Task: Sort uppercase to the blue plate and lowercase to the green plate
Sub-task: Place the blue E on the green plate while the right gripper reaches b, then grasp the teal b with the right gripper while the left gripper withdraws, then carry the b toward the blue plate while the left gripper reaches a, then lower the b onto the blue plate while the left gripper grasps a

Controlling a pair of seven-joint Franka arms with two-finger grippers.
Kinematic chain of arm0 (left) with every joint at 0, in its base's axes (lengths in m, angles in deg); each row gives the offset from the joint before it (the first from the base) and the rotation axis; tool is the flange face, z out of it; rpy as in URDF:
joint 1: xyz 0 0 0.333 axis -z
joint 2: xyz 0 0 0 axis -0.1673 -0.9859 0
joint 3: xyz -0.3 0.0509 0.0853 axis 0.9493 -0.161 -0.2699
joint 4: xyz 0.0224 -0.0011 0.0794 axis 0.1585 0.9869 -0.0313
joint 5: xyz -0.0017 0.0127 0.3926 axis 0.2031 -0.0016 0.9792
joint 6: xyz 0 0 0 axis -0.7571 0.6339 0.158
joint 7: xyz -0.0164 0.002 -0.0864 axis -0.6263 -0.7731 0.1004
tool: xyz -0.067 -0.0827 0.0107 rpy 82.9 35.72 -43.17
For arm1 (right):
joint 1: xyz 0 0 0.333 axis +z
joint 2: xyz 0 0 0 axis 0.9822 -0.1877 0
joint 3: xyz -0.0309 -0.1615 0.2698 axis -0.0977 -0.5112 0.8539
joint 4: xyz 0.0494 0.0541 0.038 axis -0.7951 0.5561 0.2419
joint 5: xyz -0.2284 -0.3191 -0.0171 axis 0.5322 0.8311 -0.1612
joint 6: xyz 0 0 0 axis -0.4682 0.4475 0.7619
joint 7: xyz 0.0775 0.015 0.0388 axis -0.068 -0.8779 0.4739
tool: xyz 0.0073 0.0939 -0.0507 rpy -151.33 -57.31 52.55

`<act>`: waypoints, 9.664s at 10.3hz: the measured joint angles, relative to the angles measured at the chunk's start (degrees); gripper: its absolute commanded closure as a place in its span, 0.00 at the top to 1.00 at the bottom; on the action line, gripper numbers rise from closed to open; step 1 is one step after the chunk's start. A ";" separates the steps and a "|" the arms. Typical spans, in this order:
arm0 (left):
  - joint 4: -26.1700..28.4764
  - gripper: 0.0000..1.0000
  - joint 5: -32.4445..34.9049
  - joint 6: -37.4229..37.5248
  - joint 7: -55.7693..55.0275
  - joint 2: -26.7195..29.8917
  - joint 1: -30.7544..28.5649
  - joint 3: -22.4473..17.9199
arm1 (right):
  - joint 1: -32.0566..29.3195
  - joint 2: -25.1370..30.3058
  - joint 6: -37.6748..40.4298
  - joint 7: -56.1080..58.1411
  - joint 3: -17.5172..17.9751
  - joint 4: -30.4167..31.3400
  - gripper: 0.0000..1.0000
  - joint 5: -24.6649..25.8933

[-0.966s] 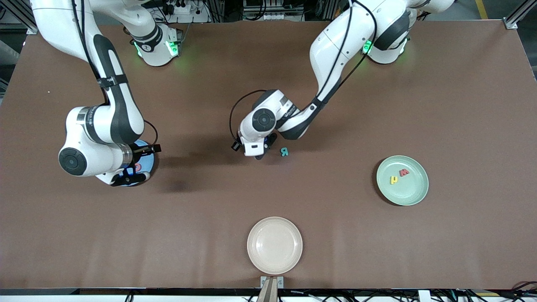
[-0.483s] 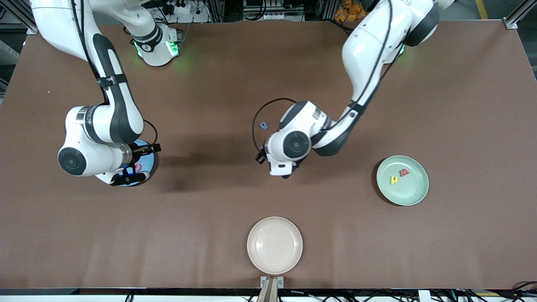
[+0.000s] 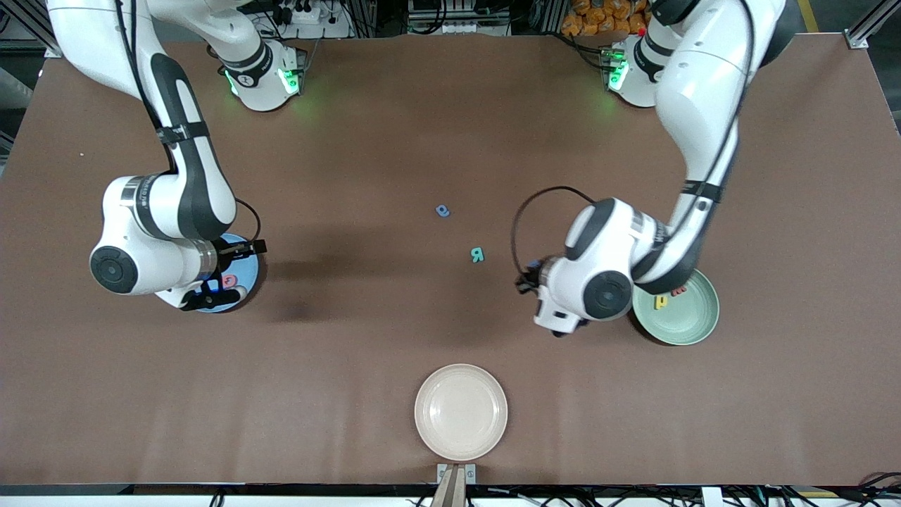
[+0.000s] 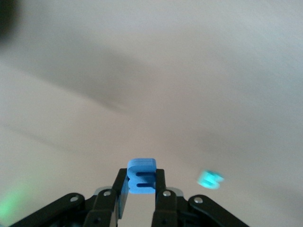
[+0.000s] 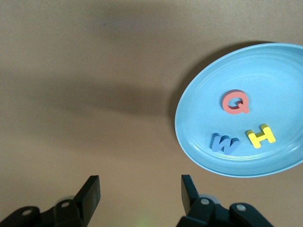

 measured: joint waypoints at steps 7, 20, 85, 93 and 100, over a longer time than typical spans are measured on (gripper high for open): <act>6.10 0.00 14.12 -3.55 38.94 0.04 -13.84 -3.01 | 0.79 1.19 0.12 -2.93 0.41 -1.04 0.78 -0.03; 9.78 1.00 14.03 -1.28 40.46 12.31 -8.54 -4.34 | 25.98 -3.71 -16.96 -56.70 4.31 -6.26 0.77 -5.54; 16.12 1.00 -5.43 -6.21 8.79 24.88 18.26 -11.00 | 21.04 -29.96 -9.30 -45.73 7.20 -34.60 0.37 3.57; 25.95 1.00 -5.42 -28.36 -11.01 18.12 30.84 -11.07 | 9.06 -15.67 -9.32 -17.15 6.67 -15.45 0.37 10.25; 25.77 1.00 -4.84 -37.58 -27.14 7.98 37.47 -11.17 | -5.25 -1.74 -17.36 10.37 6.60 6.07 0.28 14.67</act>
